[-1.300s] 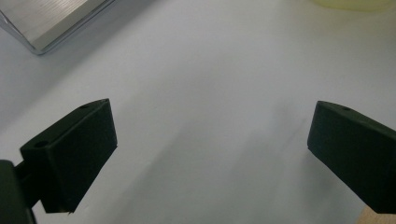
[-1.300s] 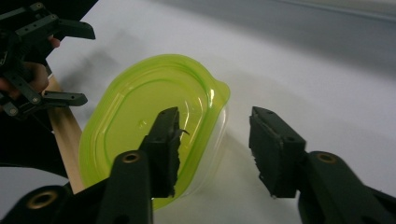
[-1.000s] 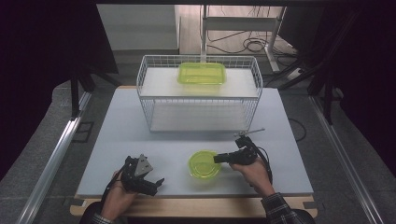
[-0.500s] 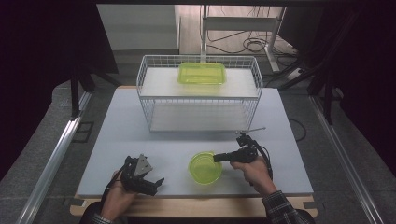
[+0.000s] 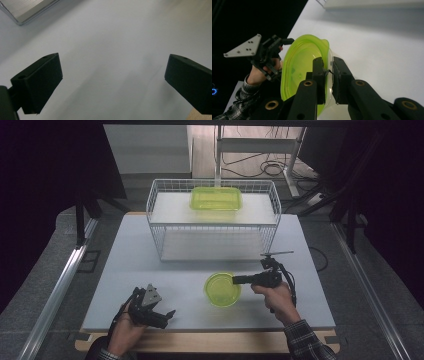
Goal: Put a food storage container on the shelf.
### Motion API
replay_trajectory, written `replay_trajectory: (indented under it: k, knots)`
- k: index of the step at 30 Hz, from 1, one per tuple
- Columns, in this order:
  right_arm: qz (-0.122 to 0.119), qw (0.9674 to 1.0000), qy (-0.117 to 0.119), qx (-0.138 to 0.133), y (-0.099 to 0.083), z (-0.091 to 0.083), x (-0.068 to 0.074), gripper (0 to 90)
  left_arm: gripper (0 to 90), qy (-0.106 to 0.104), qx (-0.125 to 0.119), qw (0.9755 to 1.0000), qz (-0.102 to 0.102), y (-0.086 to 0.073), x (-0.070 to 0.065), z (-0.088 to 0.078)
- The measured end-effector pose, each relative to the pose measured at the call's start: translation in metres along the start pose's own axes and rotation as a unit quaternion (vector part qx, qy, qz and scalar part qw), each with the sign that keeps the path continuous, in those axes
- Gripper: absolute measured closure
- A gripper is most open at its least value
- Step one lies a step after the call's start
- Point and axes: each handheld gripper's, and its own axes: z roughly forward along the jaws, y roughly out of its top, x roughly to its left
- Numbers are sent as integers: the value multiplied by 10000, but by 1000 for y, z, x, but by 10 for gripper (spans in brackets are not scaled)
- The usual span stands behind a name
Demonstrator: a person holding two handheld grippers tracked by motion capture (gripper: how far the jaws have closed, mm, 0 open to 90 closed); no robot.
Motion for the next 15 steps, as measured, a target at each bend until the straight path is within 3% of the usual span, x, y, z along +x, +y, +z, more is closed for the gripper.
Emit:
replay_trajectory:
  k: [7, 15]
  knots:
    - [-57, 9996, 130, -257, 10, -8, 7, 813, 10, 5, 17, 10000, 21, 0, 0, 0]
    - [-183, 9985, 123, -495, 29, -19, 21, 813, 11, 10, 9, 10000, 16, 0, 0, 0]
